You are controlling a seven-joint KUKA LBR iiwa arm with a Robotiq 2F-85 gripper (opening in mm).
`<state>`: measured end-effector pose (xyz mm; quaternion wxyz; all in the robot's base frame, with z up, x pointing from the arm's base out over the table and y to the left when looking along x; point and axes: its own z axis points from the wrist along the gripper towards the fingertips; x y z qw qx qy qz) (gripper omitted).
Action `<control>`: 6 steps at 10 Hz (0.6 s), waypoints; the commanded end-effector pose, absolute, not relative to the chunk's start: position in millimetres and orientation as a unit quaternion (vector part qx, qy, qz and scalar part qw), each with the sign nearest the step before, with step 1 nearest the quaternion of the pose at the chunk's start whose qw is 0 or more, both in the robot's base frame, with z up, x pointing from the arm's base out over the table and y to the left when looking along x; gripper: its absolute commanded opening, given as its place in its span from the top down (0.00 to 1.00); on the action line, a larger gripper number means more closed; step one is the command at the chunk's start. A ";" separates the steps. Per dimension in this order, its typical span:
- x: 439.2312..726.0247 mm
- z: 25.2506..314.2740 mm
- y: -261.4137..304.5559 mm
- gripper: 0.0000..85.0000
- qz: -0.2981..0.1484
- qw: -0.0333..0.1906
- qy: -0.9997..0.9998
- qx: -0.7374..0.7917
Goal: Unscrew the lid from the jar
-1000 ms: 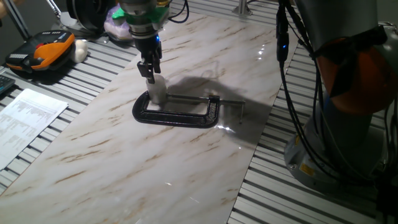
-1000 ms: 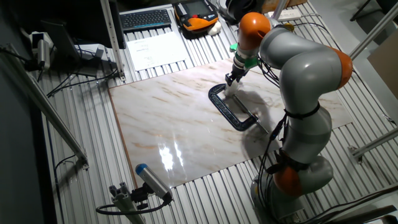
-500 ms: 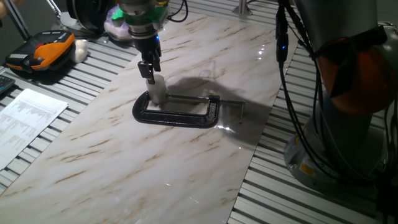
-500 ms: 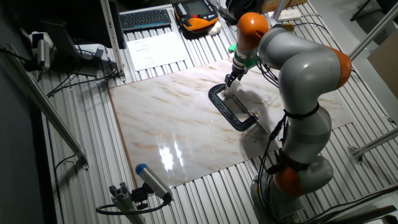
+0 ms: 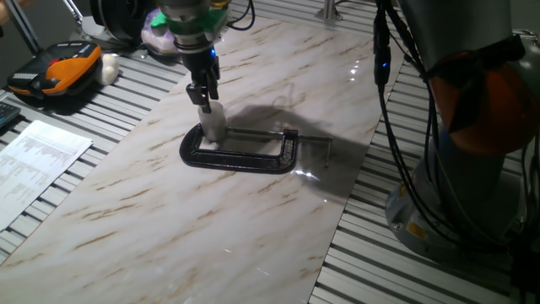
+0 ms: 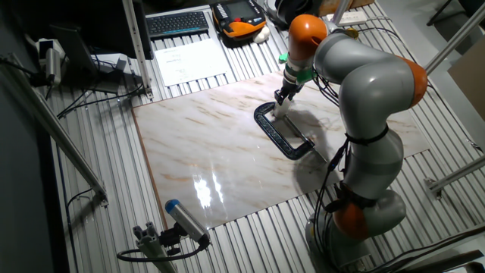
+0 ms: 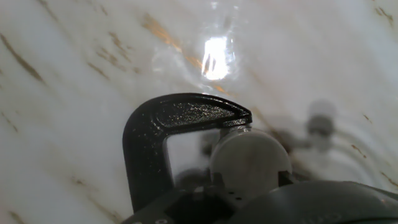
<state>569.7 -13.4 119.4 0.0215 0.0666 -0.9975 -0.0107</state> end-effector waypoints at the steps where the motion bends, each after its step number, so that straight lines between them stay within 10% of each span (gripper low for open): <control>1: 569.7 119.4 -13.5 0.60 -0.011 0.022 -0.998 0.064; 6: 569.8 119.2 -13.1 0.60 -0.011 0.025 -0.998 0.061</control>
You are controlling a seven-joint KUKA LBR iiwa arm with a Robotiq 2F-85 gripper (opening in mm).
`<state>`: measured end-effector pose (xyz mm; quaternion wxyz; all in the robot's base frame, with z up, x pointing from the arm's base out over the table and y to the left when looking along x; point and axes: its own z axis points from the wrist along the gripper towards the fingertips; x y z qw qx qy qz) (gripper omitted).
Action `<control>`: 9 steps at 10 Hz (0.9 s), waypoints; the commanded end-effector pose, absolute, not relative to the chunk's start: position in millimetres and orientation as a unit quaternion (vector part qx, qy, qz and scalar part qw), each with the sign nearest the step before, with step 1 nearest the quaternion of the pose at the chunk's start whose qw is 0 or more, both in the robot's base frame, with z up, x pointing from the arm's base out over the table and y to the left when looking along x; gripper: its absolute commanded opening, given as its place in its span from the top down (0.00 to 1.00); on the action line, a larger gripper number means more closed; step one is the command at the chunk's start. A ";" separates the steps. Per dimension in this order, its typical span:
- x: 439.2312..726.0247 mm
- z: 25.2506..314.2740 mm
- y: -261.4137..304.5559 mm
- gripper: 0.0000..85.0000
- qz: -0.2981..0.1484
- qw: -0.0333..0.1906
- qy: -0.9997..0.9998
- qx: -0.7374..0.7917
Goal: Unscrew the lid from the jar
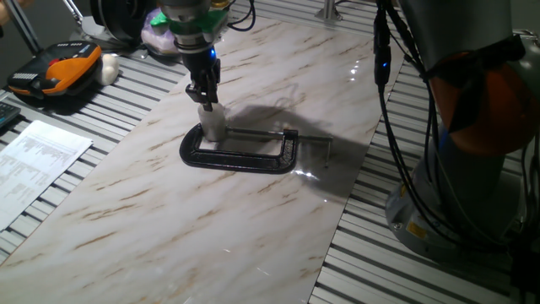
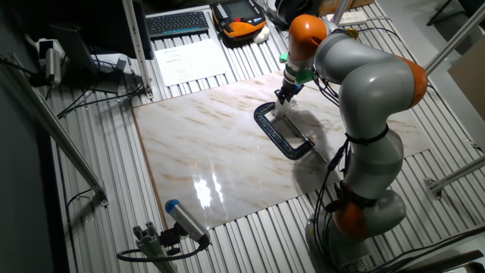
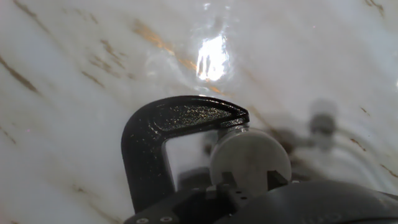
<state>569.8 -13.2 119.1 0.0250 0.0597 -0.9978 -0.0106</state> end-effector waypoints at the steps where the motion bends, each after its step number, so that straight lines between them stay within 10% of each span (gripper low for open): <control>1: 569.9 119.0 -13.0 0.60 -0.012 0.025 -0.998 0.057; 5: 569.6 121.8 -13.4 0.60 -0.011 0.030 -0.995 -0.096; 6: 569.5 122.4 -13.6 0.40 -0.012 0.031 -0.987 -0.159; 8: 568.3 123.9 -13.8 0.40 -0.019 0.052 -0.968 -0.245; 9: 567.7 124.8 -13.9 0.60 -0.019 0.051 -0.951 -0.305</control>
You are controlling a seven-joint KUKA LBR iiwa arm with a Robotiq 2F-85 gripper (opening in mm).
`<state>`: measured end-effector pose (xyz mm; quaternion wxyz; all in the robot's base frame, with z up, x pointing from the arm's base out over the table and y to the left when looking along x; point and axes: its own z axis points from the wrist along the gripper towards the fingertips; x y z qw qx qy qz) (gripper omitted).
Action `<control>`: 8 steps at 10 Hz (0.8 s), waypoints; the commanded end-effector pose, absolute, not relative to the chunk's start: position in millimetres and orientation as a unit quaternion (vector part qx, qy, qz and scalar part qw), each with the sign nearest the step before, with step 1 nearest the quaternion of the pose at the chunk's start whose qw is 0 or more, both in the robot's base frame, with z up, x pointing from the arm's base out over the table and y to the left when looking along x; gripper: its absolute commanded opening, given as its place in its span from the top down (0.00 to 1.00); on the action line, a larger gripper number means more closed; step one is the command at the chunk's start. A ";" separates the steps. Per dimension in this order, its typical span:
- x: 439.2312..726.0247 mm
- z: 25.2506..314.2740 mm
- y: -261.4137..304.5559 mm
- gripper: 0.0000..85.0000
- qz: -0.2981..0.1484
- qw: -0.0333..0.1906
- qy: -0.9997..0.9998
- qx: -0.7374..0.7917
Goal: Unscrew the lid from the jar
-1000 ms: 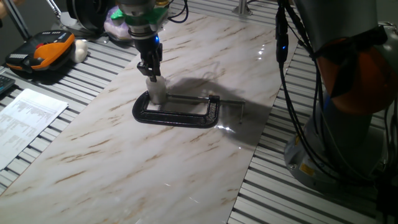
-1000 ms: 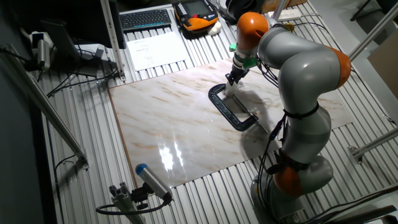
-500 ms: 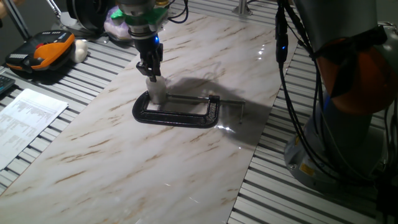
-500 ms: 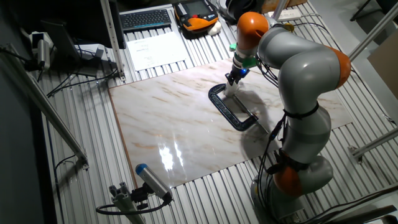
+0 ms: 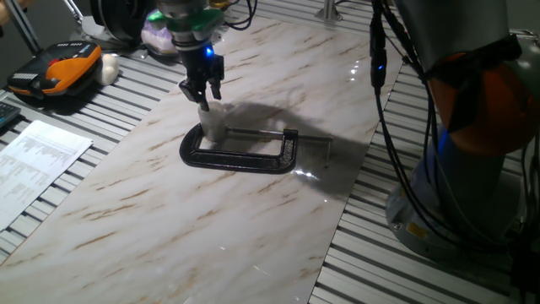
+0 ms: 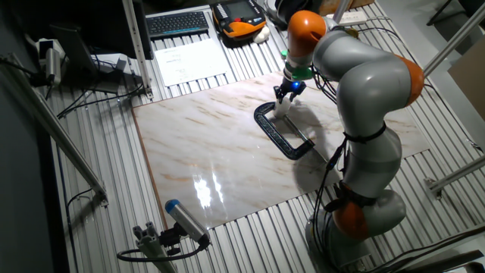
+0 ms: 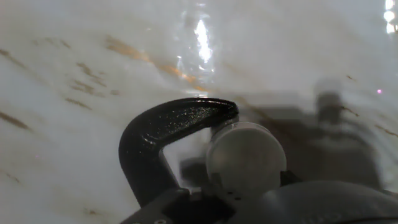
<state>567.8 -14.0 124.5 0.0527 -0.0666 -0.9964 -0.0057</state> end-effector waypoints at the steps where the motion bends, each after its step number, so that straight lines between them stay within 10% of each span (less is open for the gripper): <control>1: 568.2 124.1 -13.8 0.60 -0.022 0.044 -0.923 -0.381; 4: 567.0 124.5 -14.6 0.60 -0.022 0.014 -0.875 -0.483; 6: 567.2 123.8 -14.0 0.20 -0.021 0.001 -0.857 -0.515; 8: 568.1 122.7 -13.8 0.20 -0.026 -0.005 -0.826 -0.563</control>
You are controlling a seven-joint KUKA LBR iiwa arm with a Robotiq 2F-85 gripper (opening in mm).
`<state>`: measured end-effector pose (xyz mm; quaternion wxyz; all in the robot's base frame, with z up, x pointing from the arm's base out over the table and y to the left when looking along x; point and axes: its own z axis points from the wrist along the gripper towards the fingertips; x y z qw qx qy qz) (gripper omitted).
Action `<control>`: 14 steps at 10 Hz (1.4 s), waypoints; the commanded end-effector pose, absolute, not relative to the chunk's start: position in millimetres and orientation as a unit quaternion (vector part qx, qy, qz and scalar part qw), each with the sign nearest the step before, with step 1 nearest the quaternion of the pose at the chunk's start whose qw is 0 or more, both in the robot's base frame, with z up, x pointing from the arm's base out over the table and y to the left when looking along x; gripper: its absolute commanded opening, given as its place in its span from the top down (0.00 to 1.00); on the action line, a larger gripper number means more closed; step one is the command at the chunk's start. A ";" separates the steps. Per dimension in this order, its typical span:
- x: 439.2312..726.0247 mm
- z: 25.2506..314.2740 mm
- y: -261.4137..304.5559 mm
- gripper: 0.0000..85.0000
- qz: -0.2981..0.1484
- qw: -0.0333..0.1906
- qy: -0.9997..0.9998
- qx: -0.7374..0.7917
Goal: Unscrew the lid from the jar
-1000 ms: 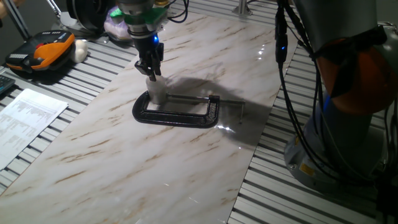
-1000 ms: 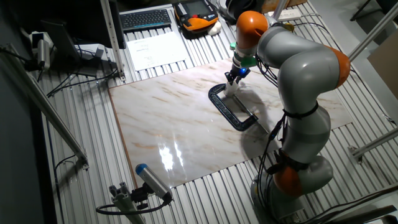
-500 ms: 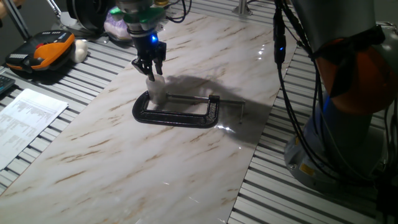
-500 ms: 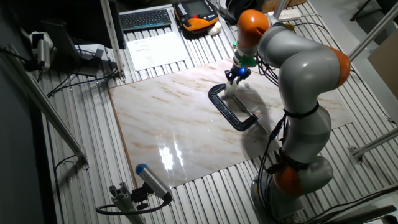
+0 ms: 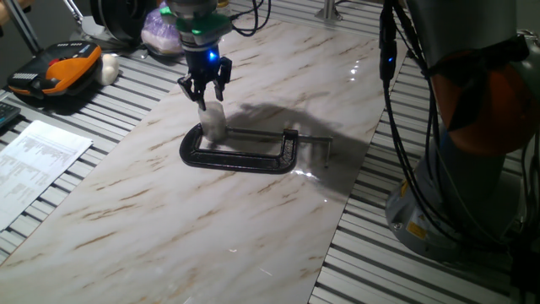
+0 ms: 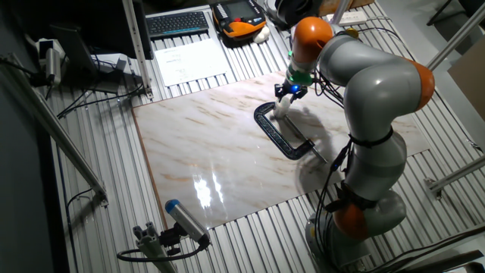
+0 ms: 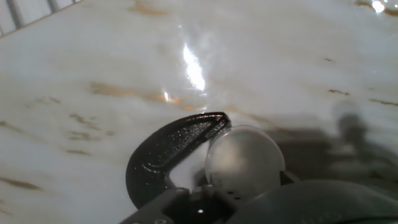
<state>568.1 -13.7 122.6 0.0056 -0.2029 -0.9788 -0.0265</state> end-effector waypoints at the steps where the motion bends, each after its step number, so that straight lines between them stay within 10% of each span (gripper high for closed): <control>1: 568.3 122.3 -13.8 0.20 -0.028 -0.006 -0.818 -0.574; 6: 568.4 122.0 -14.1 0.20 -0.008 -0.015 -0.788 -0.615; 7: 568.4 121.6 -14.3 0.40 -0.010 -0.015 -0.786 -0.618; 14: 566.8 120.8 -15.4 0.40 -0.013 -0.011 -0.761 -0.648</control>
